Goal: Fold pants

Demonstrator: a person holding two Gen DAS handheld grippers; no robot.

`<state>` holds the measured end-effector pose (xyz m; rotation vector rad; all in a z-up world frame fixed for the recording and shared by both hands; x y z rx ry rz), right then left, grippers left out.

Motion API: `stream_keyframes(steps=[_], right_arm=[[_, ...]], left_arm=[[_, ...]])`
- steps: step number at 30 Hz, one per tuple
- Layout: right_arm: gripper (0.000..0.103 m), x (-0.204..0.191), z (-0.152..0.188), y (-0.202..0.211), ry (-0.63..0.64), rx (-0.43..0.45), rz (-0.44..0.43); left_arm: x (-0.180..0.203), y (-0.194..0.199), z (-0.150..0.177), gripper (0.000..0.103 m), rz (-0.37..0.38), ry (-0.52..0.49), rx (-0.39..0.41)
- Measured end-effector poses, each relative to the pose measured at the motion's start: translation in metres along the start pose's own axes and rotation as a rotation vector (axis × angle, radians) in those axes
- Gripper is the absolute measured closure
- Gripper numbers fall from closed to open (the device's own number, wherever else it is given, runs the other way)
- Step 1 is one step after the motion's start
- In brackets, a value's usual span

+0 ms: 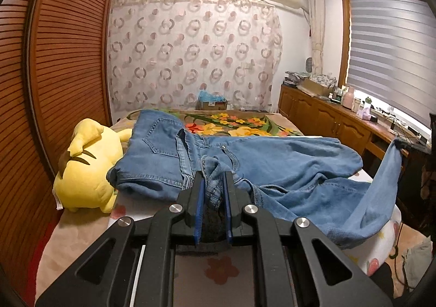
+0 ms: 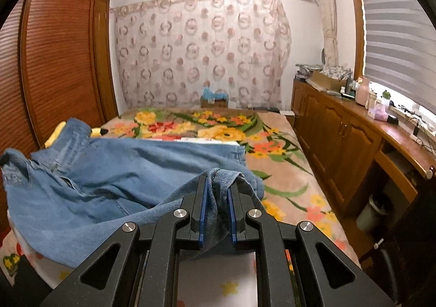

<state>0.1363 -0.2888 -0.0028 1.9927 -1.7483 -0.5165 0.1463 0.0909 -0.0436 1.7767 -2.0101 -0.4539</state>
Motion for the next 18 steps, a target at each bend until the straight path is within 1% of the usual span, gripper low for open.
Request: stream_keyframes(steps=[3,5,7,9,11,14,18], right_arm=[[0.09,0.003,0.007,-0.014,-0.015,-0.018,-0.001],[0.09,0.006,0.005,-0.017,-0.023,-0.022,-0.001],[0.09,0.008,-0.009,-0.016,-0.03,-0.017,0.005],[0.09,0.008,-0.031,-0.01,-0.038,-0.004,0.008],[0.09,0.009,-0.044,-0.006,-0.048,0.005,0.013],[0.09,0.008,-0.051,-0.013,-0.049,0.012,0.019],[0.09,0.004,-0.045,-0.021,-0.059,0.013,0.019]], left_arm=[[0.001,-0.003,-0.006,0.089,0.004,0.007,-0.002],[0.002,-0.005,-0.009,0.089,0.002,0.002,-0.001],[0.001,-0.007,-0.013,0.089,0.001,0.002,-0.001],[0.0,-0.012,-0.022,0.089,0.0,0.004,-0.004],[-0.001,-0.019,-0.032,0.089,-0.001,0.006,-0.005],[-0.001,-0.029,-0.046,0.089,-0.006,0.002,-0.006],[-0.002,-0.044,-0.058,0.089,-0.005,0.006,-0.013]])
Point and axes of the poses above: each gripper's, at about its wrist camera, not at the fingertips, and y roughly against the way its jaws point, x to its right, z to its underside, the point moved 7 cm from there along -y, roughly the way its jaws point, and after that the axes turned 5 degrees about -x, right-handed, at the moved point
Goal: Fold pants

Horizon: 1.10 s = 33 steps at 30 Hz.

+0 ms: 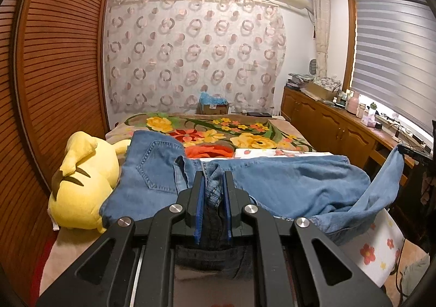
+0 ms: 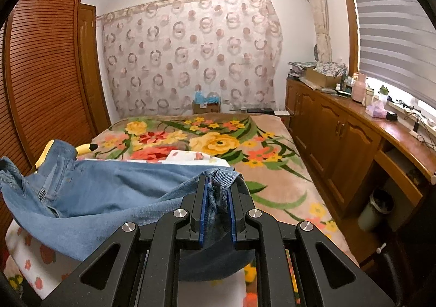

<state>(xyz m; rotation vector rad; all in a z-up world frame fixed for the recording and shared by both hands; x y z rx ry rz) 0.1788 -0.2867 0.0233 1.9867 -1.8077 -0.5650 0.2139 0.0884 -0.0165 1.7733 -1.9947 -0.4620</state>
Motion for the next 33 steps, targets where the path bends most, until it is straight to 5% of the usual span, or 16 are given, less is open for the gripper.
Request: stream_keyframes(steps=[33], right_arm=[[0.09,0.002,-0.041,-0.086,-0.01,-0.137,0.084]], left_arm=[[-0.02,-0.165,-0.07,0.089,-0.021,0.001,-0.111]])
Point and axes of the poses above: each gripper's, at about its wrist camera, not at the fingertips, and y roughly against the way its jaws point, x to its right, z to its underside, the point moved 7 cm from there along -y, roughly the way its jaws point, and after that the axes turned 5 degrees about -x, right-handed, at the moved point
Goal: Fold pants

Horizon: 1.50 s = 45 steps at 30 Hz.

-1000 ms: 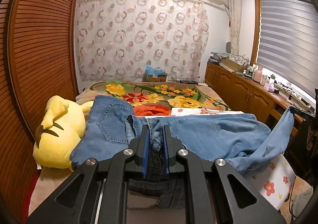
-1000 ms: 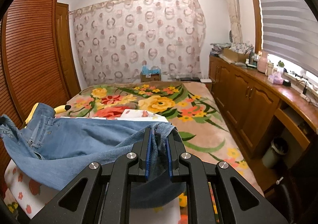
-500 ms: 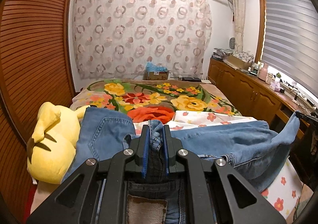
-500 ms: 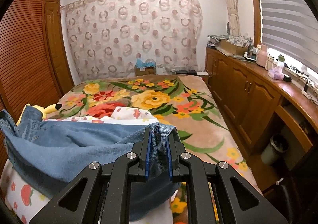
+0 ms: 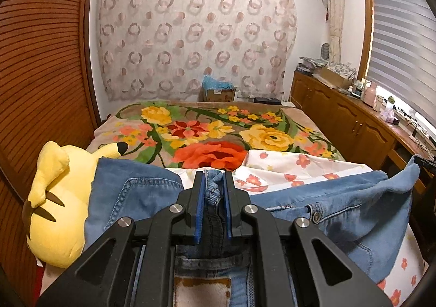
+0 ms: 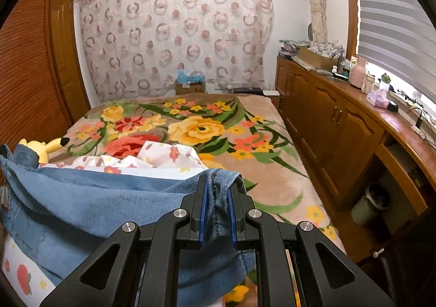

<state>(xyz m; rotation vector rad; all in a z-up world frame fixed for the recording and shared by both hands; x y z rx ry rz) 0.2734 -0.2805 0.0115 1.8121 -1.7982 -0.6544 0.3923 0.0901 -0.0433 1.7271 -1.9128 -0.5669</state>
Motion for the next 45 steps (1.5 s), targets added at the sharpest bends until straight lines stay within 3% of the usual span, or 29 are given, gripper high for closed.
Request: stream_keyframes(steps=[10,14,16,18,20,21,22,29,33,40,45], right_arm=[[0.09,-0.006,-0.006,-0.013,0.029,-0.069,0.012],[0.09,-0.004,-0.008,-0.015,0.022,-0.09,0.005],[0.086,-0.002,-0.006,-0.017,0.013,-0.12,0.0],[0.08,-0.001,-0.01,-0.016,-0.001,-0.131,-0.002],[0.068,0.0,-0.011,-0.008,-0.014,-0.122,-0.012],[0.065,-0.001,-0.013,-0.004,-0.017,-0.117,-0.018],[0.059,-0.002,-0.014,-0.002,-0.016,-0.112,-0.019],[0.054,-0.023,-0.017,0.017,0.038,-0.063,-0.052],[0.051,-0.042,-0.013,0.017,0.077,-0.058,-0.12],[0.051,-0.096,0.002,-0.012,0.218,-0.134,-0.249],[0.051,-0.118,0.011,-0.035,0.281,-0.194,-0.296]], left_arm=[[-0.003,-0.022,0.008,0.089,0.032,0.018,-0.069],[-0.007,-0.016,0.006,0.081,-0.002,0.015,-0.067],[-0.011,-0.012,0.006,0.063,0.001,0.019,-0.062],[-0.011,-0.006,0.008,0.052,0.017,0.019,-0.058],[-0.01,-0.002,0.012,0.039,0.022,0.011,-0.066],[-0.008,0.001,0.015,0.026,0.025,0.003,-0.069],[-0.005,0.003,0.017,0.023,0.029,-0.003,-0.066],[0.025,0.008,0.038,0.022,0.084,-0.041,-0.096],[0.047,0.007,0.054,0.022,0.12,-0.058,-0.113],[0.079,-0.002,0.081,0.022,0.17,-0.099,-0.184],[0.086,-0.007,0.095,0.022,0.193,-0.093,-0.223]])
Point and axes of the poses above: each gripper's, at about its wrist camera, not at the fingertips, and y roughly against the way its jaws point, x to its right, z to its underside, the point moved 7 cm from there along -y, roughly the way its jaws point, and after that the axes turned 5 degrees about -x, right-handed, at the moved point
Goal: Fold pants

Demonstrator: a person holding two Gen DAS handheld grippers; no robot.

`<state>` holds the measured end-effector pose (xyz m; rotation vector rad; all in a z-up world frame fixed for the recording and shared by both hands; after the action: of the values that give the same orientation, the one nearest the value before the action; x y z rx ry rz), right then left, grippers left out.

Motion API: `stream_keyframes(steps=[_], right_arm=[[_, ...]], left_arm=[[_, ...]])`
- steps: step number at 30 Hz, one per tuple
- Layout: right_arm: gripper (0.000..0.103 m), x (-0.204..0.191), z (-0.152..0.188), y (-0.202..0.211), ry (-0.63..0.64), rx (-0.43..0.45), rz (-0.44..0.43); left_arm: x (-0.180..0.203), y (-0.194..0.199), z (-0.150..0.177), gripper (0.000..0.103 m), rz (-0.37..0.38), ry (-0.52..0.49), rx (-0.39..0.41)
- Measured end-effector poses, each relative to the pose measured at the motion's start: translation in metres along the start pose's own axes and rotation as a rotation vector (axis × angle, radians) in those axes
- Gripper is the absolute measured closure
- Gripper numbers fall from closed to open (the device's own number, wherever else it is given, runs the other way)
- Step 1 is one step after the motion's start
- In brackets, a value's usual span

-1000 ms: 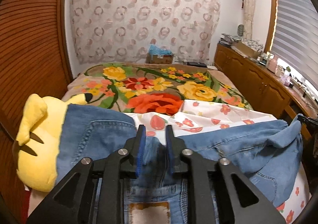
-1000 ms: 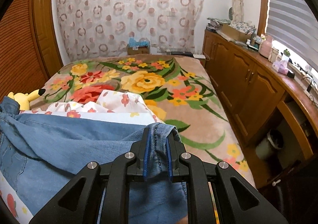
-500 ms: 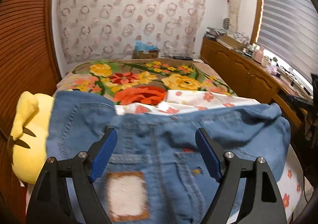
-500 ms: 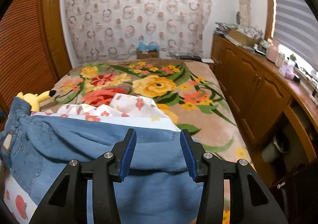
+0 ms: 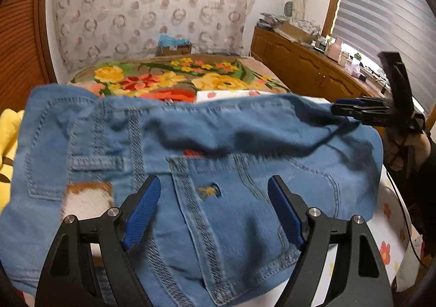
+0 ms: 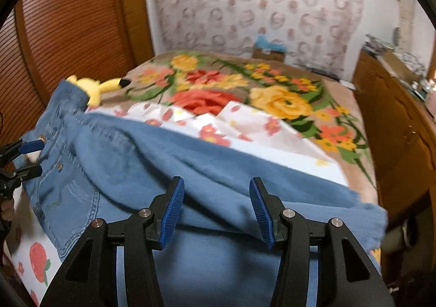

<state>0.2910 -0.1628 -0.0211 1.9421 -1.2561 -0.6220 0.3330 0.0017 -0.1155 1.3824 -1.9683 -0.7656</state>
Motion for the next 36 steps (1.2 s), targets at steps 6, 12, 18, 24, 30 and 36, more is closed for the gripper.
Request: stream_keyframes(steps=[6,12,18,24,30,36], right_arm=[[0.06,-0.006,-0.004,-0.027,0.071,-0.086,-0.036],[0.101,-0.009,-0.051,-0.031,0.105,-0.063,0.006],[0.101,-0.001,-0.075,-0.036,0.066,0.005,0.063],[0.095,-0.003,-0.073,-0.078,0.031,-0.052,0.068],[0.062,0.007,-0.07,-0.054,-0.047,-0.021,0.061],[0.062,0.015,-0.032,-0.012,-0.082,0.021,0.081]], left_arm=[[0.001,-0.004,0.012,0.022,0.008,0.011,-0.027],[0.002,-0.002,0.015,0.022,0.004,0.017,-0.031],[0.003,0.003,0.015,0.022,0.001,0.022,-0.021],[0.003,0.006,0.021,0.022,-0.004,0.032,-0.027],[0.007,0.006,0.024,0.022,-0.007,0.025,-0.03],[0.007,-0.003,0.026,0.022,-0.028,0.017,-0.043]])
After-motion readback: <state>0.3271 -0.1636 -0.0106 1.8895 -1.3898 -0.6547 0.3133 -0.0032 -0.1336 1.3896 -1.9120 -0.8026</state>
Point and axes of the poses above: each gripper's, at about its wrist camera, not at the fingertips, and y roughly against the way its jaws point, x to its right, z to its underside, the point moved 7 cm from there along -y, roughly the way its jaws point, and after that the axes turned 5 degrees about -x, right-handed, at the moved point
